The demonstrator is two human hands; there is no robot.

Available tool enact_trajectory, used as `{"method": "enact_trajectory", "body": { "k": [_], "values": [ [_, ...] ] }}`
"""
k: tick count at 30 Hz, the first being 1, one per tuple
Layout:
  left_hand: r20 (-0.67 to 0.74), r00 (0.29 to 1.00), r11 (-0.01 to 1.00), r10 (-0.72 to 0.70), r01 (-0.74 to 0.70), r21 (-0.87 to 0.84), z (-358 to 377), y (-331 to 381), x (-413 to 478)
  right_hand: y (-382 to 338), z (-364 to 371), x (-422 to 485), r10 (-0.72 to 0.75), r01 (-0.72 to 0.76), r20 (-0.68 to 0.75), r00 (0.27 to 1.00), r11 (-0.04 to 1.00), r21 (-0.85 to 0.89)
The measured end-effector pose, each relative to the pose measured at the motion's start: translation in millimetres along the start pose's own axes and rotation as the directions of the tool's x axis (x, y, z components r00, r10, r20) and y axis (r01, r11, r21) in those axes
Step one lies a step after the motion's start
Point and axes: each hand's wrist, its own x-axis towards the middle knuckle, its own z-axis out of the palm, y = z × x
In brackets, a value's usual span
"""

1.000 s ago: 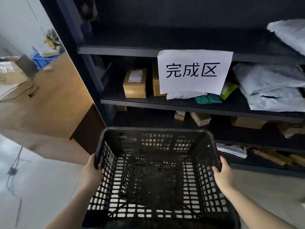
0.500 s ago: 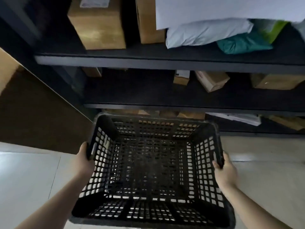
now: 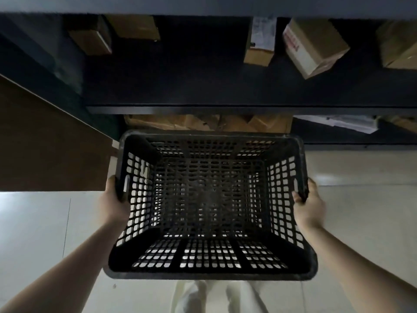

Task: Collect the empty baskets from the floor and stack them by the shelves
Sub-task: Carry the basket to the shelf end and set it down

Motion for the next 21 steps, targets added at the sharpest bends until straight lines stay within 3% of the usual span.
{"method": "enact_trajectory", "body": {
  "k": [5,21],
  "values": [
    [0.014,1.000,0.998,-0.016,0.015,0.068,-6,-5,-5,5,1,-10,0.015,-0.015,0.031,0.999,1.000,0.004],
    [0.002,1.000,0.999,-0.027,0.027,0.017,-3,-24,-32,24,9,-20,0.021,-0.021,0.009,1.000,1.000,0.023]
  ]
}}
